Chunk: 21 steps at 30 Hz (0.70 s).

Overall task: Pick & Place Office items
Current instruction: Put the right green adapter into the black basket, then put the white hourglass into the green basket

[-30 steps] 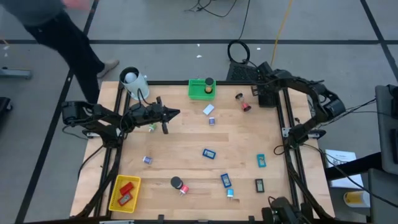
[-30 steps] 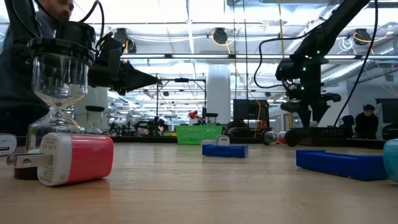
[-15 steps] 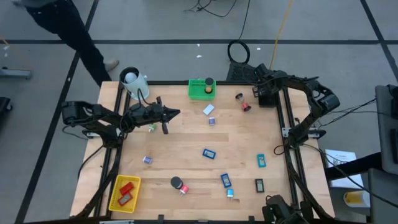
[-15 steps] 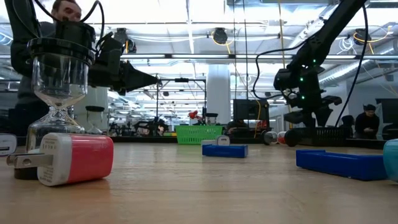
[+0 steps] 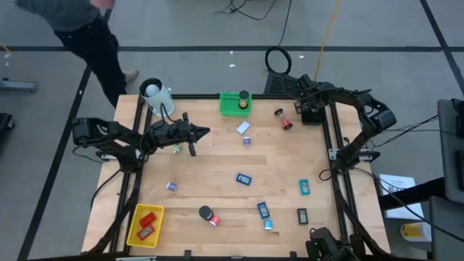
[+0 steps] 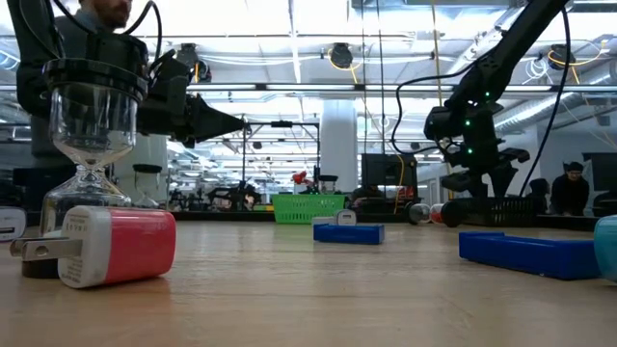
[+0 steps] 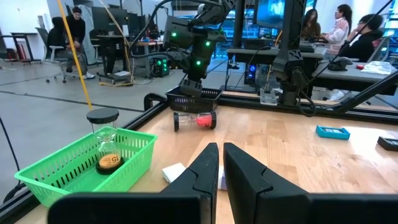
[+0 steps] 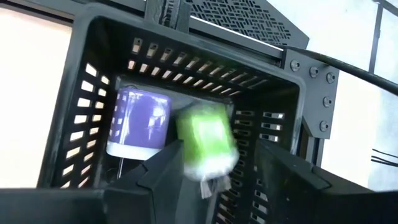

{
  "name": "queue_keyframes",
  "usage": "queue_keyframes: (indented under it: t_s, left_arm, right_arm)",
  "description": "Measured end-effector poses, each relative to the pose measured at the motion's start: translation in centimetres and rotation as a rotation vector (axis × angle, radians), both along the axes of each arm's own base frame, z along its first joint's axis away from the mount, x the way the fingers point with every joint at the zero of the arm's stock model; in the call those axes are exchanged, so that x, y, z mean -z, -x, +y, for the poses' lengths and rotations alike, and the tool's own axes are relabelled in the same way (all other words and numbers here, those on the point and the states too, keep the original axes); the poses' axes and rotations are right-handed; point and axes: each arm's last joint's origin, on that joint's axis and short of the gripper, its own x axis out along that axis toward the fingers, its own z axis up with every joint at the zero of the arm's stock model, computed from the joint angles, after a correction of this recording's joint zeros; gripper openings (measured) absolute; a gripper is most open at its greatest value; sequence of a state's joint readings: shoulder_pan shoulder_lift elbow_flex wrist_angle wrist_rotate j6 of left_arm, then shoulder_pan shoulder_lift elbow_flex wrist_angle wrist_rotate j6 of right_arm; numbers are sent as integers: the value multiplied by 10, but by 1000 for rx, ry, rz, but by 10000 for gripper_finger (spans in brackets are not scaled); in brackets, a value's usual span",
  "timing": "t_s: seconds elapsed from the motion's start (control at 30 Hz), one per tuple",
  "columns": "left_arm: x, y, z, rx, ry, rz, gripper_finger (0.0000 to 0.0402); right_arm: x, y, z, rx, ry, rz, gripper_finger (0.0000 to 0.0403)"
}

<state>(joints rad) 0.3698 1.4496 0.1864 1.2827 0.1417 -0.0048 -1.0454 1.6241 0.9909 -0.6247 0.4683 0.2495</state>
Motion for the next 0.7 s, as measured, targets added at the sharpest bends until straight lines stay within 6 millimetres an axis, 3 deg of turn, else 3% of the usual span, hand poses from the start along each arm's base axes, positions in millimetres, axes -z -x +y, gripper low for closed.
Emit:
queue_keyframes:
  t_s: [0.47, 0.7]
  left_arm:
    - [0, 0, 0, 0, 0, 0, 31]
    - [0, 0, 0, 0, -1, 0, 31]
  right_arm:
    - [-1, 0, 2, -14, -13, 10, 154]
    - [-18, 0, 6, -28, 27, -70, 155]
